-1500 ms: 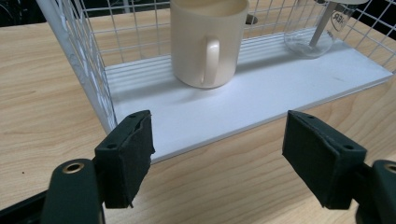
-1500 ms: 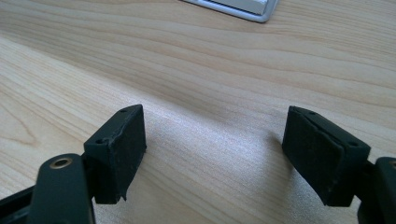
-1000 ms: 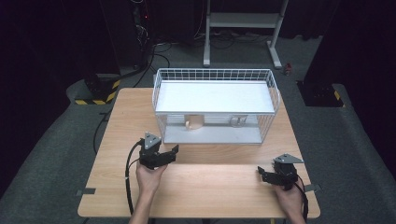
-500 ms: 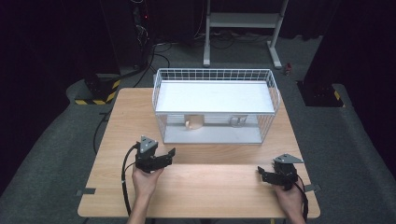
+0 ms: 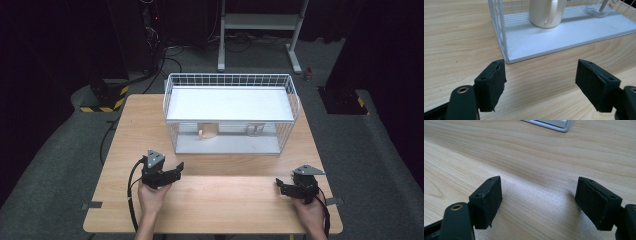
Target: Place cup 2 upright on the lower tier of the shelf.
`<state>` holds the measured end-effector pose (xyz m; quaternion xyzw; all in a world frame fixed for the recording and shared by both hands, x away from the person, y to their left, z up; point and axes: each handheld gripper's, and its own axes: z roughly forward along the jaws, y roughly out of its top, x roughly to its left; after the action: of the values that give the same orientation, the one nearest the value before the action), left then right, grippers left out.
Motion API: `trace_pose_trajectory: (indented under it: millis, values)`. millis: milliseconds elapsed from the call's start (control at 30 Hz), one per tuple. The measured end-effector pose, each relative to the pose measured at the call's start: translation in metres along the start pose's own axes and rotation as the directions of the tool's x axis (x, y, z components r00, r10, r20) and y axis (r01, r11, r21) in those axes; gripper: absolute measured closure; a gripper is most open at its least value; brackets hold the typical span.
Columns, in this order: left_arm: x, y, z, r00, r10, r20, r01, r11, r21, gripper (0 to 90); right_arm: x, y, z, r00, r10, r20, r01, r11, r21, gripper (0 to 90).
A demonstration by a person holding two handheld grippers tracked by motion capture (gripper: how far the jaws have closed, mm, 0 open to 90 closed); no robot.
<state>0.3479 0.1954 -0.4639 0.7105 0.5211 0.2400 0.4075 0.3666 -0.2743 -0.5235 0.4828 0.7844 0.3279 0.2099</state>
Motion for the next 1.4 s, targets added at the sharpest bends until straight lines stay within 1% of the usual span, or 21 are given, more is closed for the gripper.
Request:
trace_pose_trajectory:
  millis: [67, 167, 467, 500, 733, 833, 867, 933, 967, 1033, 1100, 1200, 1300, 1333, 1400]
  values:
    - [0.002, -0.003, -0.001, 1.0000, -0.007, -0.006, 0.007, 1.0000, 0.000, 24.8, 0.000, 0.000, 0.000, 1.0000, 0.000, 0.000, 0.000, 1.000, 0.000, 21.6]
    - [0.003, -0.005, -0.001, 0.9999, 0.004, -0.017, -0.004, 1.0000, 0.008, 24.8, 0.000, 0.000, 0.000, 1.0000, 0.000, 0.000, 0.000, 1.000, 0.000, 21.6]
    - [0.010, -0.016, 0.000, 0.9989, -0.010, -0.045, 0.012, 0.9995, 0.029, 24.8, 0.000, 0.000, 0.000, 1.0000, -0.001, 0.000, 0.001, 1.000, 0.000, 21.6]
    - [0.011, -0.017, 0.000, 0.9987, -0.002, -0.051, 0.004, 0.9994, 0.034, 24.8, 0.000, 0.000, 0.000, 1.0000, -0.001, 0.000, 0.001, 1.000, 0.000, 21.7]
    - [0.015, -0.024, -0.001, 0.9972, -0.004, -0.074, 0.007, 0.9988, 0.048, 24.8, 0.000, 0.000, 0.000, 1.0000, -0.001, 0.000, 0.001, 1.000, 0.000, 21.7]
    - [0.016, -0.028, 0.000, 0.9961, -0.002, -0.088, 0.007, 0.9983, 0.057, 24.8, 0.000, 0.000, 0.000, 1.0000, -0.001, 0.000, 0.001, 1.000, 0.000, 21.6]
    - [0.017, -0.029, 0.001, 0.9958, 0.006, -0.092, 0.000, 0.9980, 0.064, 24.8, 0.000, 0.000, 0.000, 1.0000, 0.000, 0.000, 0.000, 1.000, 0.000, 21.6]
    - [0.018, -0.030, 0.002, 0.9953, -0.002, -0.097, 0.008, 0.9977, 0.068, 24.9, 0.000, 0.000, 0.000, 1.0000, -0.001, 0.000, 0.001, 1.000, 0.000, 21.6]
    - [0.020, -0.031, 0.002, 0.9950, 0.004, -0.100, 0.003, 0.9973, 0.073, 24.9, 0.000, 0.000, 0.000, 1.0000, -0.001, 0.000, 0.001, 1.000, 0.000, 21.6]
    - [0.021, -0.032, 0.003, 0.9946, 0.000, -0.104, 0.008, 0.9970, 0.077, 25.0, 0.000, 0.000, 0.000, 1.0000, -0.001, 0.000, 0.001, 1.000, 0.000, 21.6]
    - [0.021, -0.033, 0.005, 0.9939, 0.007, -0.110, 0.003, 0.9963, 0.086, 25.1, 0.000, 0.000, 0.000, 1.0000, -0.001, 0.000, 0.001, 1.000, 0.000, 21.7]
    - [0.021, -0.035, 0.007, 0.9924, 0.008, -0.122, 0.003, 0.9959, 0.090, 25.4, 0.000, 0.000, 0.000, 1.0000, -0.001, 0.000, 0.001, 1.000, 0.000, 21.6]
    - [0.024, -0.037, 0.011, 0.9903, 0.017, -0.138, -0.002, 0.9944, 0.106, 25.4, 0.000, 0.000, 0.000, 1.0000, -0.001, 0.000, 0.001, 1.000, 0.000, 21.6]
    - [0.024, -0.038, 0.012, 0.9900, 0.012, -0.140, 0.004, 0.9940, 0.109, 25.5, 0.000, 0.000, 0.000, 1.0000, -0.001, 0.000, 0.001, 1.000, 0.000, 21.6]
    - [0.025, -0.040, 0.014, 0.9881, 0.015, -0.153, 0.003, 0.9933, 0.115, 25.5, 0.000, 0.000, 0.000, 1.0000, -0.001, 0.000, 0.001, 1.000, 0.000, 21.6]
